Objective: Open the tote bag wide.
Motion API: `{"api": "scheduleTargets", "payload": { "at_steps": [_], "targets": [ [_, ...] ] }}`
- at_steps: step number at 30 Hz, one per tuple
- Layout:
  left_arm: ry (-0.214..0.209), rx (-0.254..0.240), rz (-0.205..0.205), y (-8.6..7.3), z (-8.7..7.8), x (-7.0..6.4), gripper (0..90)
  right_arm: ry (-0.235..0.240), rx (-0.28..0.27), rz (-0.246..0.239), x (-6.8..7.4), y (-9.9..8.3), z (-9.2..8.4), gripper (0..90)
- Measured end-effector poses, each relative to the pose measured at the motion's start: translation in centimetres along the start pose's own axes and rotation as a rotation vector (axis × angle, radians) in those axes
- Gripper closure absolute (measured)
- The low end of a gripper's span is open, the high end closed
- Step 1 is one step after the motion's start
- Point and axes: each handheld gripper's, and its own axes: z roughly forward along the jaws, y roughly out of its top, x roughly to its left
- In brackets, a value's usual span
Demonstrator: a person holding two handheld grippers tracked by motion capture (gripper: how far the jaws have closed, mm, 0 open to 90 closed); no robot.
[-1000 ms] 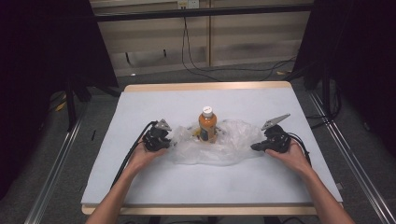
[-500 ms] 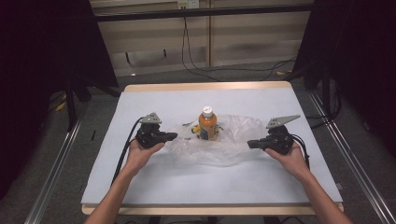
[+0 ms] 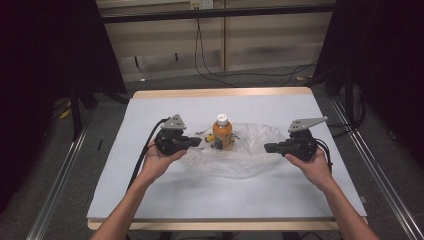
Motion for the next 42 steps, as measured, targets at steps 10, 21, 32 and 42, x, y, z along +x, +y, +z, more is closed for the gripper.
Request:
{"api": "scheduleTargets", "payload": {
  "at_steps": [10, 21, 32, 42],
  "targets": [
    [-0.028, 0.162, 0.025, 1.0, 4.6, -0.1, 90.0, 0.028, 0.025, -0.036, -0.5, 4.7, 2.8, 90.0],
    [-0.020, 0.209, -0.005, 0.3, 6.4, 0.8, 89.5, 0.033, 0.278, -0.045, -2.6, 8.7, 10.2, 90.0],
    [-0.015, 0.326, -0.053, -0.7, 8.4, 2.1, 90.0, 0.076, 0.440, 0.012, -3.9, 6.6, 14.7, 90.0],
    [-0.102, 0.388, 0.045, -1.6, 8.9, -1.2, 90.0, 0.053, 0.488, 0.039, -5.0, 6.2, 17.4, 90.0]
  ]
}}
